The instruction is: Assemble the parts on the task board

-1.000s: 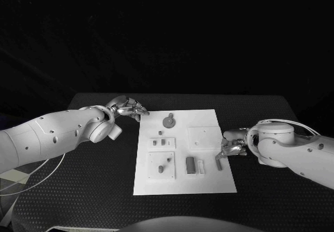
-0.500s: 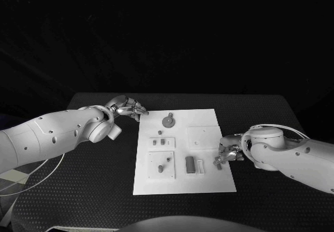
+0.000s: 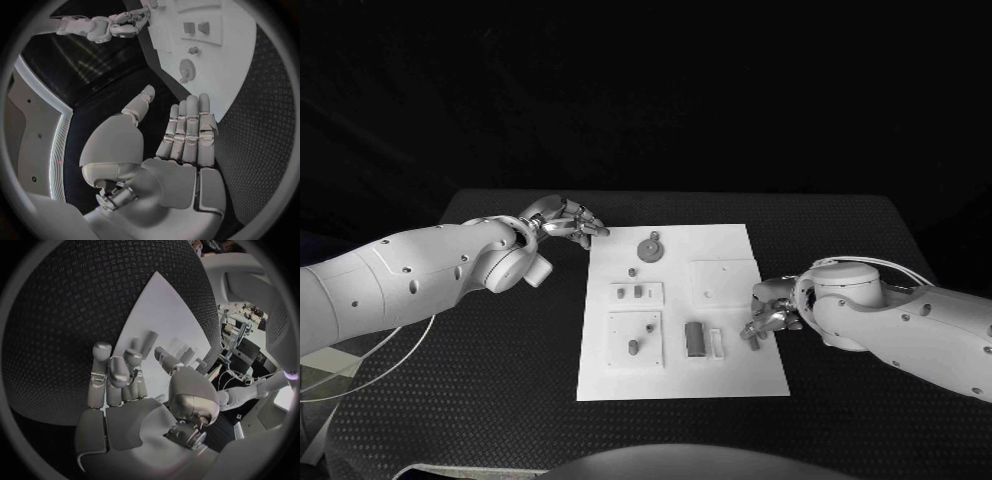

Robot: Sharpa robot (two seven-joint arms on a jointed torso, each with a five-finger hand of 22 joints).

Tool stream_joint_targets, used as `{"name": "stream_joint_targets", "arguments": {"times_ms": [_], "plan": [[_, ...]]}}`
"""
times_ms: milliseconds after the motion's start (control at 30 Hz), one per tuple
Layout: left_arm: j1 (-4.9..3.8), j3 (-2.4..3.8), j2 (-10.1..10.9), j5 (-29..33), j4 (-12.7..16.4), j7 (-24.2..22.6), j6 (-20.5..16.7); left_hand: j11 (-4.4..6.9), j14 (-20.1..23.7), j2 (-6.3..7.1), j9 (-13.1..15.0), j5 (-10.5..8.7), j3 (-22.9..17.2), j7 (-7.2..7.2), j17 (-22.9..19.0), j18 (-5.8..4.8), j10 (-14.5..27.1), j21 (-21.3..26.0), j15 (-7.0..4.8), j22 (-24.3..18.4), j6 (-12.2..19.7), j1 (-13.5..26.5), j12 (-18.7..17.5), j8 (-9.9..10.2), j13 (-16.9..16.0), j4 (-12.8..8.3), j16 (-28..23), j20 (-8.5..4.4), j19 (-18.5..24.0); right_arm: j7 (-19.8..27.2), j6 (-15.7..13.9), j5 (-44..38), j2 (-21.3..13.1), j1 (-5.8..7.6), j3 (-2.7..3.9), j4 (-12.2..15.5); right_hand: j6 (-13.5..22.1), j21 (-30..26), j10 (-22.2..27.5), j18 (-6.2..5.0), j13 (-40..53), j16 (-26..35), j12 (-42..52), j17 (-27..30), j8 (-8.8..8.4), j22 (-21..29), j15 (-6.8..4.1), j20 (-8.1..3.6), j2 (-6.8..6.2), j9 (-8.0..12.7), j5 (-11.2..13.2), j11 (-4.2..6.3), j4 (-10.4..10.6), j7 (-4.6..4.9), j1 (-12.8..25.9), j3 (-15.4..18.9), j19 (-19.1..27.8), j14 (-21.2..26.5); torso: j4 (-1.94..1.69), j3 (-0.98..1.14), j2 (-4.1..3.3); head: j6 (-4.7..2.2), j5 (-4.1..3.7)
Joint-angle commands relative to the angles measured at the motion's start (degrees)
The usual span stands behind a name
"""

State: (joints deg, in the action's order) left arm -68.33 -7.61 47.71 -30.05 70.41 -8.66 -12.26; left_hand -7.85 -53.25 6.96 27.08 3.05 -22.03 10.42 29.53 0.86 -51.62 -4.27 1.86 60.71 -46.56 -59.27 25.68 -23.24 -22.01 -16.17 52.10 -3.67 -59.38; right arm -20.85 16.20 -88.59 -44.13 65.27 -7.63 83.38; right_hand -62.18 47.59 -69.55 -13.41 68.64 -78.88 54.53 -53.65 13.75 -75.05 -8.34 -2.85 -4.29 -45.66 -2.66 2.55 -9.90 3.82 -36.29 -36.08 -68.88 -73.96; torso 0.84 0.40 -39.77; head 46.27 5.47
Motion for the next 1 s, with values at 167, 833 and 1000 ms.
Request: {"name": "stream_joint_targets", "arguments": {"times_ms": [167, 833, 1000], "plan": [[-0.04, 0.03, 0.0, 0.3, 0.2, -0.3, 0.7, 0.06, -0.4, 0.1, -0.1, -0.17, -0.3, -0.11, 0.1, 0.04, 0.3, 0.1, 0.06, 0.1, 0.3, 0.7, 0.4, 0.1, 0.1, 0.3, -0.3, -0.07, -0.2, -0.4, 3.4, -4.1, 0.3, -0.74, -0.96, -0.3, 0.7, 0.6, 0.4, -1.59, 0.1, -0.2, 0.3, 0.1, -0.44, -1.0, -0.1, -0.1, 3.24, 0.3, -0.2, -0.12, -6.9, 0.13, -9.3, -1.3, 0.6, 0.1, 0.04, 0.03, 0.01, 0.07, 0.02], [-0.04, 0.03, 0.0, 0.3, 0.2, -0.3, 0.7, 0.06, -0.4, 0.05, -0.1, -0.18, -0.3, -0.13, 0.1, 0.05, 0.4, 0.1, 0.05, 0.1, 0.2, 0.7, 0.4, 0.1, 0.1, 0.2, -0.3, -0.07, -0.2, -0.3, -1.2, -1.2, -0.3, -0.77, -1.15, 0.9, 0.5, 1.1, 0.2, -1.59, -0.1, -0.4, 0.3, 0.1, -0.62, -0.8, -0.03, 0.78, 4.78, -0.2, -0.2, -0.16, -6.9, 0.1, -17.8, 1.5, 1.2, 0.2, 0.02, 0.04, 0.01, 0.1, -0.06], [-0.04, 0.03, 0.0, 0.3, 0.1, -0.2, 0.8, 0.05, -0.4, -0.01, -0.1, -0.18, -0.3, -0.12, 0.2, 0.04, 0.4, 0.1, 0.06, 0.1, 0.3, 0.8, 0.4, 0.1, 0.1, 0.3, -0.3, -0.06, -0.2, -0.4, -4.2, 5.1, -1.1, -0.74, -0.96, 2.5, 0.1, 1.1, 0.1, -1.59, -0.1, -0.4, 0.3, 0.1, -0.64, -0.7, -0.12, 0.77, 5.44, -0.1, -0.2, -0.07, -6.8, 0.02, -16.0, 2.2, 1.0, 0.1, -0.01, 0.05, 0.02, 0.06, -0.03]]}}
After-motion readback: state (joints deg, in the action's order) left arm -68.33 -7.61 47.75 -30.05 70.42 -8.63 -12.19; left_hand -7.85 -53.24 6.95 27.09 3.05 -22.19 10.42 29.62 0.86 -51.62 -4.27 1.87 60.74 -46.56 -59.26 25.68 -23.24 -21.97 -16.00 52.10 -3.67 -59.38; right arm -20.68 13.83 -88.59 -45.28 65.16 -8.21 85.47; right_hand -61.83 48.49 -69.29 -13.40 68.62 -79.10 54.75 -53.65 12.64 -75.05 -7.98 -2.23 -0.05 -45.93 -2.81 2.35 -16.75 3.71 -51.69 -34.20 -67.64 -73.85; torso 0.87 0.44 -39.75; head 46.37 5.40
